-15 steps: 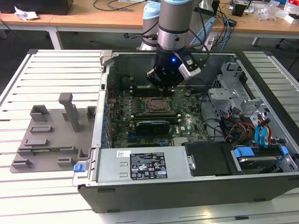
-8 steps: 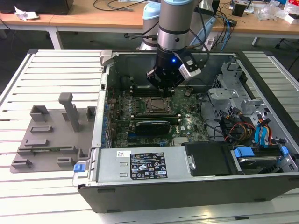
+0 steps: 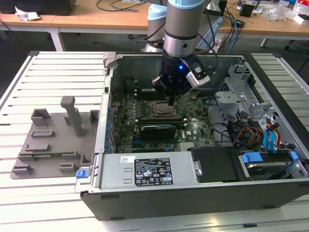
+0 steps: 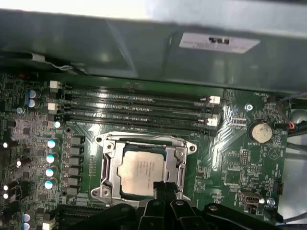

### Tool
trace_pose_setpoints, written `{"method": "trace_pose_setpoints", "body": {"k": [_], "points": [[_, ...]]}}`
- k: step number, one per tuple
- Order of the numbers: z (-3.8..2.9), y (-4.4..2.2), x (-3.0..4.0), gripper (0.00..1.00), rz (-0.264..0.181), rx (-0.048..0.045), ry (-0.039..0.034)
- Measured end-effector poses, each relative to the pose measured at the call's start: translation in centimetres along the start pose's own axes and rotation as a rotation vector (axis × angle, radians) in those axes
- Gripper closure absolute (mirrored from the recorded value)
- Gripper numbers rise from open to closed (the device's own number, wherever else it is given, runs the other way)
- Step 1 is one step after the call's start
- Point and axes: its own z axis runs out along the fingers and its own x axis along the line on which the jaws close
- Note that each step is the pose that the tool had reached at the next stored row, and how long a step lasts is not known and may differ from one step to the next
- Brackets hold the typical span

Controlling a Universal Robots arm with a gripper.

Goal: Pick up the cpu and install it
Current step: 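Install the second cpu locking lever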

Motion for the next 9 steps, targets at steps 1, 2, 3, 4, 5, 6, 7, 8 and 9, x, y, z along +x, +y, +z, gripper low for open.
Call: {"method": "trace_pose_setpoints", "body": {"k": [1, 2, 3, 4, 5, 6, 7, 8, 9], "points": [[0.01, -0.21, 0.02, 0.89, 0.000, -0.0001, -0.0001], [0.01, -0.34, 0.03, 0.89, 0.000, -0.0001, 0.0000], [0.02, -0.51, 0.05, 0.89, 0.000, 0.0000, 0.0000], [0.03, -0.79, 0.07, 0.89, 0.000, 0.0000, 0.0001], [0.05, -1.19, 0.11, 0.89, 0.000, 0.0000, 0.0000], [0.08, -1.93, 0.17, 0.89, 0.000, -0.0001, -0.0001], [0.10, -2.34, 0.22, 0.89, 0.000, -0.0011, -0.0001], [0.11, -2.60, 0.25, 0.89, 0.000, -0.0041, -0.0003], [0.12, -2.87, 0.28, 0.89, 0.000, -0.0089, -0.0008]]}}
